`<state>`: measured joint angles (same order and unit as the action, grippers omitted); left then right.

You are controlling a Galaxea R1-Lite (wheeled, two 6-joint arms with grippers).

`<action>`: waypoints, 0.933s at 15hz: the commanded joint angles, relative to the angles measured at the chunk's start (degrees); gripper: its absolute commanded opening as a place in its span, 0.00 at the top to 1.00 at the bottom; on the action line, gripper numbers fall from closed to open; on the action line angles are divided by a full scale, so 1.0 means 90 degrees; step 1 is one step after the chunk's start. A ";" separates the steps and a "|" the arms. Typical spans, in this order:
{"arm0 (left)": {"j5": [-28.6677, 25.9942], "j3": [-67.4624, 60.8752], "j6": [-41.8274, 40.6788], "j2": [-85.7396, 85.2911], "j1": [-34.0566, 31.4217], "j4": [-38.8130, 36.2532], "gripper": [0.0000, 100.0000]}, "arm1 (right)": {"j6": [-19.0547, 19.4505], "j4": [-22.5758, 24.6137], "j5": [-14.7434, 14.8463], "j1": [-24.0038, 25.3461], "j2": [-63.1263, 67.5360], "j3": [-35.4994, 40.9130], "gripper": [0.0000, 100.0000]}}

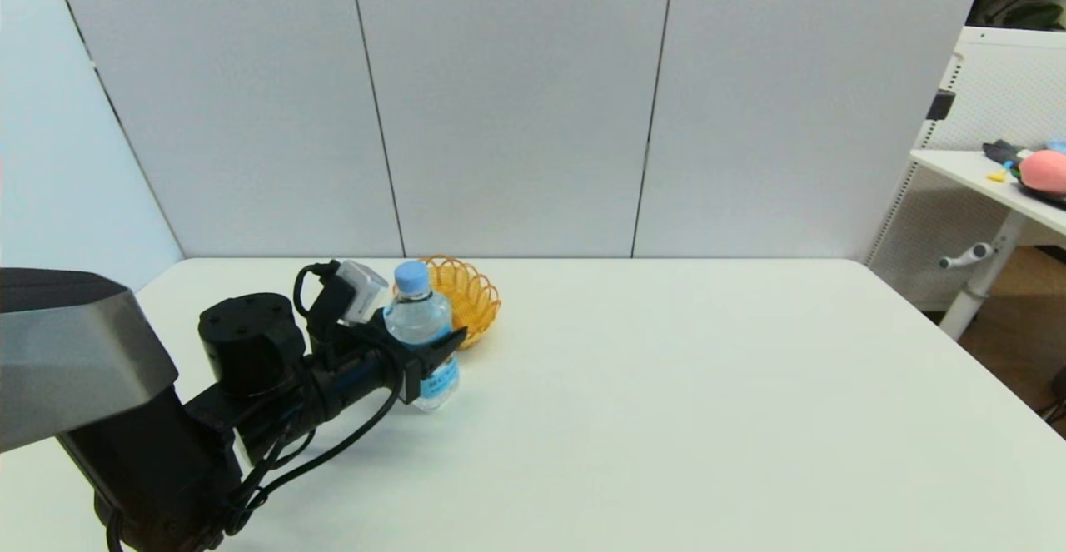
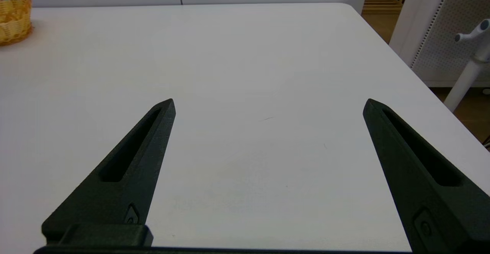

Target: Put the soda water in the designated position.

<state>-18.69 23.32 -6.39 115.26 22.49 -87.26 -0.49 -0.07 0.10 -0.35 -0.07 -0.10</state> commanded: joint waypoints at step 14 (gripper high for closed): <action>0.0016 -0.1380 0.0280 -0.3588 0.0011 0.0184 0.00 | -0.0004 -0.0002 -0.0001 0.0000 0.0008 0.0001 0.00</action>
<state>-18.82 12.95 -5.03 94.34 22.56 -86.85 -0.52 -0.11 0.13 -0.35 -0.07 -0.10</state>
